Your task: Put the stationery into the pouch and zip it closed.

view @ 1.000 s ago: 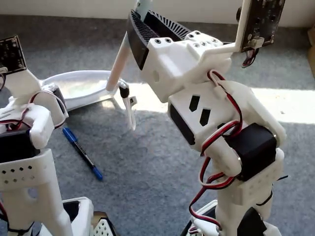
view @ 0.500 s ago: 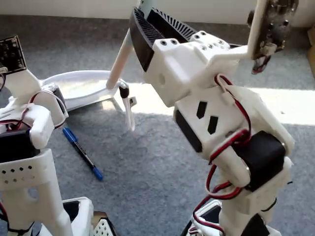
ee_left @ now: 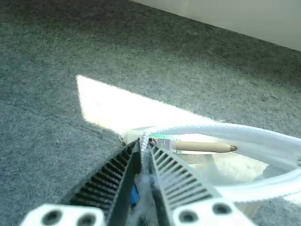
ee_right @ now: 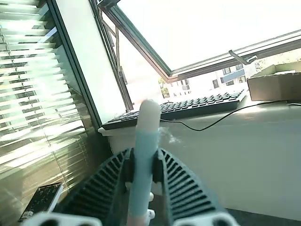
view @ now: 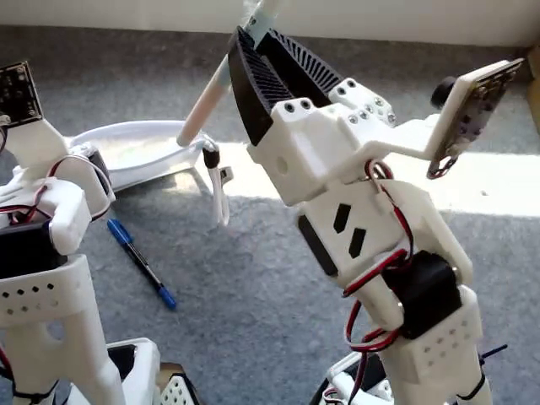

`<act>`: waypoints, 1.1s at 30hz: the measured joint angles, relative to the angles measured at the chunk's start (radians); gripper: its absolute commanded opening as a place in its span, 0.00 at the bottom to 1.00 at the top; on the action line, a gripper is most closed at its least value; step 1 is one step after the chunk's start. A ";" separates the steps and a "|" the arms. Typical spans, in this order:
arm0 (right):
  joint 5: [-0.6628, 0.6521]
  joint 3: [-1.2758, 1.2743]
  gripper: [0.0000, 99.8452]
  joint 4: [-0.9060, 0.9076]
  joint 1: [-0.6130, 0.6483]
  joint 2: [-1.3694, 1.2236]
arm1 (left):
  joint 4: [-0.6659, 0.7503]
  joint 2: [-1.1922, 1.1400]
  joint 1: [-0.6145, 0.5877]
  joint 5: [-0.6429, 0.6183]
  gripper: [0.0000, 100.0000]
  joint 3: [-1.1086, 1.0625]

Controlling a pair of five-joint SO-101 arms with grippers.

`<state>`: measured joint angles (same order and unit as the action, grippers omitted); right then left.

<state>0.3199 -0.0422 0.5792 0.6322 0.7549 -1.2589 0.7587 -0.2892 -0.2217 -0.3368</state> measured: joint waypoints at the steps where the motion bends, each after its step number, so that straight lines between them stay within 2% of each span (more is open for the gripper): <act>1: 0.000 -0.060 0.00 -0.066 0.000 0.017 | 0.000 0.000 0.000 0.000 0.02 0.000; 6: -0.009 -0.308 0.00 -0.373 0.000 0.064 | 0.000 -0.002 0.000 0.000 0.02 0.000; 14: -0.153 -0.494 0.00 -0.687 0.000 0.066 | 0.000 -0.002 0.000 0.000 0.02 0.000; 21: -0.160 -0.514 0.00 -0.740 0.020 0.043 | 0.012 0.005 0.000 0.000 0.02 -0.021; 28: -0.160 -0.516 0.00 -0.761 0.021 -0.129 | 0.048 0.006 0.000 0.000 0.02 -0.046; 33: -0.160 -0.514 0.00 -0.815 0.028 -0.147 | 0.048 0.006 0.000 0.000 0.02 -0.046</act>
<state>0.1603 -0.5562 -0.2355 0.6598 0.6076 -1.2114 0.7649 -0.2892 -0.2217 -0.3828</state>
